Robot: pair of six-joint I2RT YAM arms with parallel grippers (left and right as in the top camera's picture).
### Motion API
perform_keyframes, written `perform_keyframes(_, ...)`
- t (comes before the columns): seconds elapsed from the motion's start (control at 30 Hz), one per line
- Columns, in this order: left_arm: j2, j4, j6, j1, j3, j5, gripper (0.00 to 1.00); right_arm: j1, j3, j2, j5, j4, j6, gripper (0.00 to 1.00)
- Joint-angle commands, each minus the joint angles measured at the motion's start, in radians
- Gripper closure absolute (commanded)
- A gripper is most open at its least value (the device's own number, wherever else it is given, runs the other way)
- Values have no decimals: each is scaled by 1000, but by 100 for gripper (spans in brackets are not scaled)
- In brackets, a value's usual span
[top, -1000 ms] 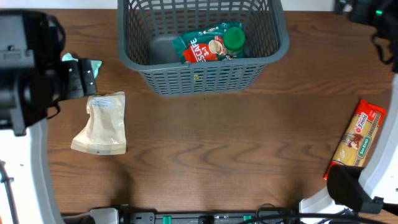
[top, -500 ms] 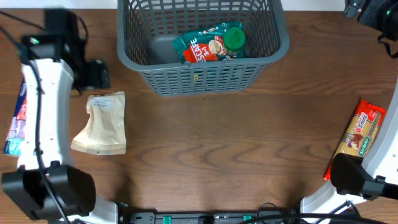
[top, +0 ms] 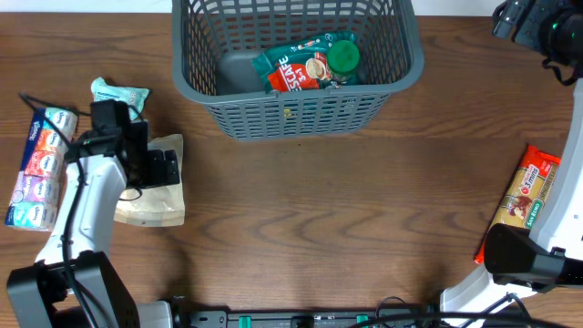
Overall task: Pack container
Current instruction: 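Lower the left gripper onto the beige foil pouch and grasp it, then carry the pouch with the left gripper into the basket and release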
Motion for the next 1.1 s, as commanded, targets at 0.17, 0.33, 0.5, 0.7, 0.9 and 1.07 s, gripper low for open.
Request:
perform_keyframes(0.17, 76, 79, 102, 45, -16, 33, 2, -2, -18, 9, -23, -2, -16, 1)
perform_keyframes(0.33, 166, 114, 113, 44, -16, 38, 2, -2, -18, 9, -24, -3, -21, 1)
perform_keyframes(0.5, 236, 141, 120, 44, -16, 48, 2, 9, -18, 9, -28, -3, -38, 1)
perform_keyframes(0.7, 268, 145, 119, 44, -16, 48, 1, 26, -18, 9, -35, -3, -42, 1)
perform_keyframes(0.9, 268, 131, 118, 44, -15, 71, 34, 35, -18, 9, -34, -3, -46, 1)
perform_keyframes(1.07, 267, 93, 84, 44, 6, 71, 67, 35, -18, 9, -34, -3, -47, 1)
